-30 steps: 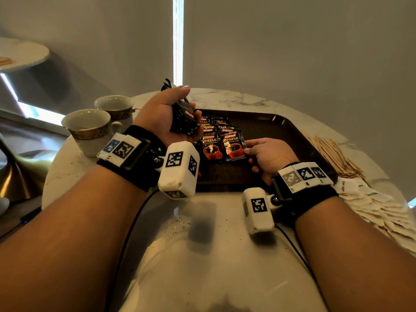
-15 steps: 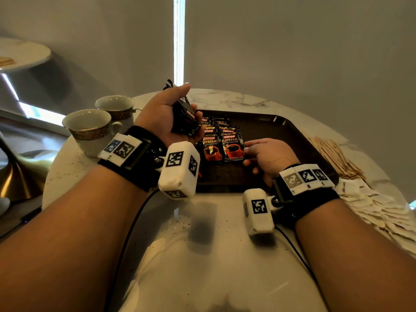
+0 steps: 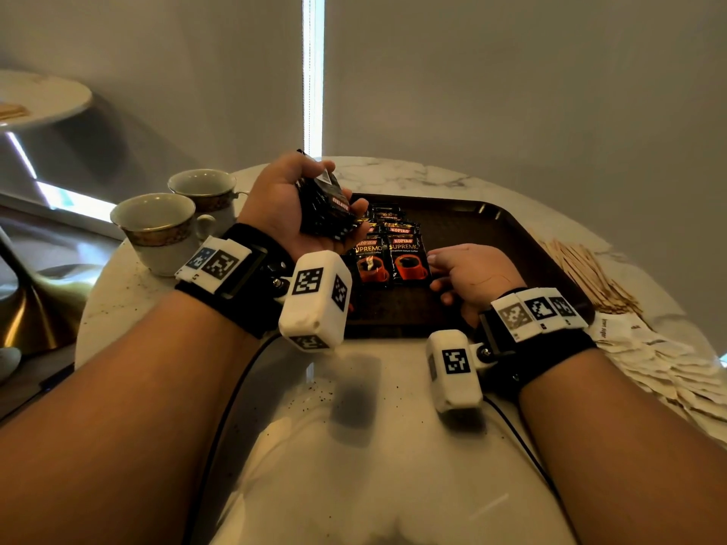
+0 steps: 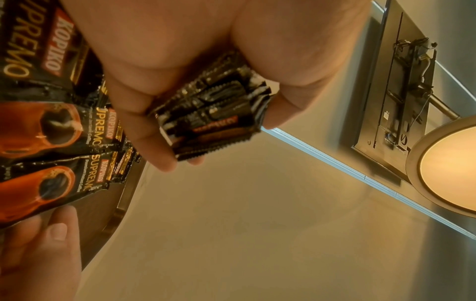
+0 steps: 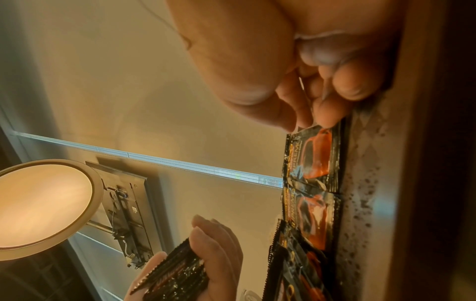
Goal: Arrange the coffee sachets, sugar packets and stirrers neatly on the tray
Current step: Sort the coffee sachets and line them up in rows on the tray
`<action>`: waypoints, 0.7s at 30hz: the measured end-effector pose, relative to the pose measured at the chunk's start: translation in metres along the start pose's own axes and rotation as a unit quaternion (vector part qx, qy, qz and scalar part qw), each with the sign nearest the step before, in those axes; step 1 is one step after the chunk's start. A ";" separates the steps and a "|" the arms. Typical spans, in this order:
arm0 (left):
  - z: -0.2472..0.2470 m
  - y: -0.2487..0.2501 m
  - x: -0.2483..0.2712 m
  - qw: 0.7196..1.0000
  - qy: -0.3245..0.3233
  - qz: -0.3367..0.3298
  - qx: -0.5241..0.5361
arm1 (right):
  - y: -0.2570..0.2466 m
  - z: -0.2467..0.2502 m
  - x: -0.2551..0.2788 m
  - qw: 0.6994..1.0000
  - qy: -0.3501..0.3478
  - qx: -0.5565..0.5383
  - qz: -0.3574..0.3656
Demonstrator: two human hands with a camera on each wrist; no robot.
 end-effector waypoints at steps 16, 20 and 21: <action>-0.010 -0.018 -0.001 0.993 -0.041 0.075 -0.080 | -0.019 0.001 0.022 0.972 -0.058 -0.119 0.196; -0.021 -0.027 0.009 0.982 -0.098 0.133 -0.093 | -0.025 -0.018 0.038 0.944 -0.188 -0.157 0.220; -0.022 -0.028 0.010 0.979 -0.109 0.139 -0.105 | -0.026 -0.022 0.040 0.940 -0.201 -0.154 0.228</action>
Point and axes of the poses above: each hand's wrist, its own x-axis away from the middle knuckle, its own z-axis out of the back of the hand, y = z × x, the point moved 4 cm from there along -x, towards the middle knuckle, and after that the axes turned 9 degrees about -y, right-handed, at the moved point
